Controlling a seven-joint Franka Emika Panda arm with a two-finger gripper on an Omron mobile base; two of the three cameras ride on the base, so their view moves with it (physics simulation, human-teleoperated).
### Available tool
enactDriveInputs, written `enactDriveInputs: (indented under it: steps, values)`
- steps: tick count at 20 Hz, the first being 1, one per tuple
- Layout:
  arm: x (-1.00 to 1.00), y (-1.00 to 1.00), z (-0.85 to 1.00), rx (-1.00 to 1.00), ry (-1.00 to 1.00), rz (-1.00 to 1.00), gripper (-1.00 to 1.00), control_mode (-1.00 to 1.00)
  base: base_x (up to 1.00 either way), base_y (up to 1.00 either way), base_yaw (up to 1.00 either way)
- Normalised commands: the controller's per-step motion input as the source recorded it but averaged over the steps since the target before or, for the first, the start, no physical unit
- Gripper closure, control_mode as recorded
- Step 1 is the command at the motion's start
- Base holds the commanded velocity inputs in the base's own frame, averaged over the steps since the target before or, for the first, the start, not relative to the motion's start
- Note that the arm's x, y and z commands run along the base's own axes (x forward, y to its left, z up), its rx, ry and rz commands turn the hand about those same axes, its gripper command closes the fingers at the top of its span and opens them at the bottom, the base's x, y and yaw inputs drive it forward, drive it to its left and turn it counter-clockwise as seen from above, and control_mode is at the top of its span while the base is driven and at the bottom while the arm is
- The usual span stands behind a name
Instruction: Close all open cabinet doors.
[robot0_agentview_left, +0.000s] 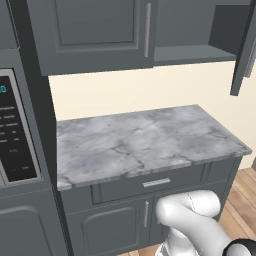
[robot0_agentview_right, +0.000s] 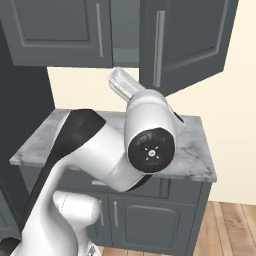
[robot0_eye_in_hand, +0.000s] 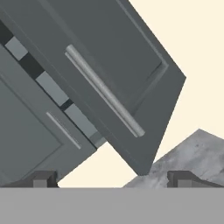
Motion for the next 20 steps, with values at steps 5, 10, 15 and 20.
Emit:
enactDriveInputs:
  steps: [5, 10, 15, 20]
  values:
    - [0.46, -0.28, 0.0, 0.0, 0.0, 0.05, -1.0, -1.0, 0.0, 0.0, 0.0]
    - [0.5, -0.3, 0.06, 0.0, 0.0, 0.11, -1.0, -1.0, 0.0, 0.0, 0.0]
    - [0.47, -0.17, 0.03, 0.0, 0.0, 0.15, -1.0, -1.0, 0.0, 0.0, 0.0]
    - [0.47, -0.09, 0.04, 0.0, 0.0, 0.1, -1.0, -1.0, 0.0, 0.0, 0.0]
